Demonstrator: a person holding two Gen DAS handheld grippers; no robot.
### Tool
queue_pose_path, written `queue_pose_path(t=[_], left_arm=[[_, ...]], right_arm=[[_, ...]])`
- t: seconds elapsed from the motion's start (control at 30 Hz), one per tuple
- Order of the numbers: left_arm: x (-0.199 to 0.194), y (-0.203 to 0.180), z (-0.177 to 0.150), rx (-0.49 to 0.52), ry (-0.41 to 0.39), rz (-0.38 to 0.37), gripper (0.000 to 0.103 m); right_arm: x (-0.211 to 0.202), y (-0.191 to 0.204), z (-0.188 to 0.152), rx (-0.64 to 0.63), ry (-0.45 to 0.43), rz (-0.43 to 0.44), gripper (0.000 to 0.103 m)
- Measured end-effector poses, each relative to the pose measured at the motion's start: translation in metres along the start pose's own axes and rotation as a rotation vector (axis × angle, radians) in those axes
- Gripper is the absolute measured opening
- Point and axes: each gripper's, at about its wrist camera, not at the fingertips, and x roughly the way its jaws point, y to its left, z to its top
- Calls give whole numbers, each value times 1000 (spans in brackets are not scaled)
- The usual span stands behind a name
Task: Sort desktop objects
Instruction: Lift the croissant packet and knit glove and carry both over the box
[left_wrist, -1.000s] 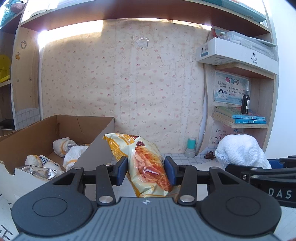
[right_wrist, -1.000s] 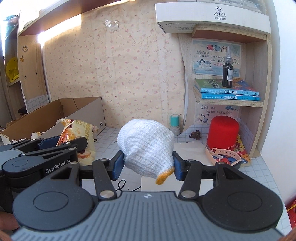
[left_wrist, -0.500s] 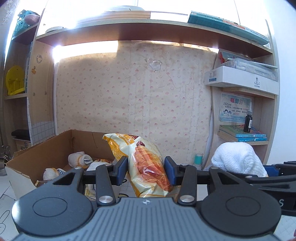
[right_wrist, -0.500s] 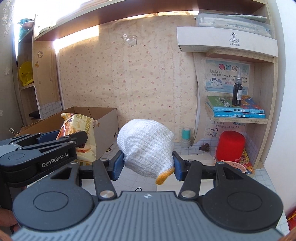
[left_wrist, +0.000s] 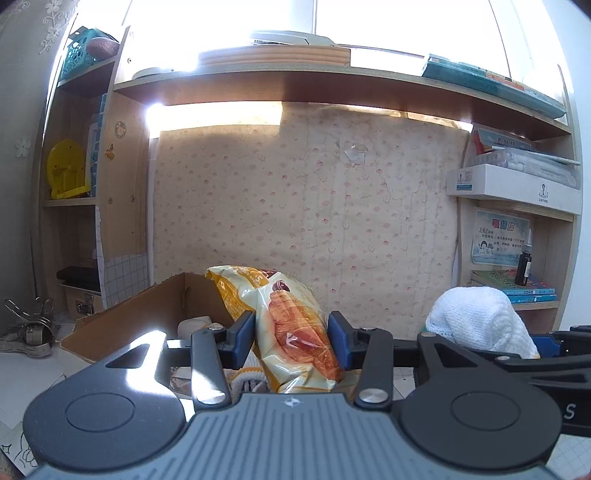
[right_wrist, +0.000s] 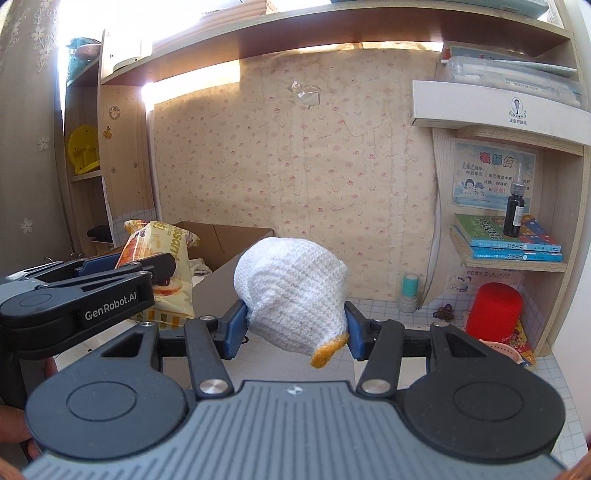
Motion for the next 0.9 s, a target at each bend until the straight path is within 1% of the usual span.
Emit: queue_pose_path(t=[0.37, 0.9], left_arm=[[0, 30, 5, -1, 0, 56, 46], [7, 66, 5, -23, 11, 114, 46]], right_arm=[[6, 32, 12, -28, -15, 54, 53], [32, 69, 23, -68, 3, 110, 53]])
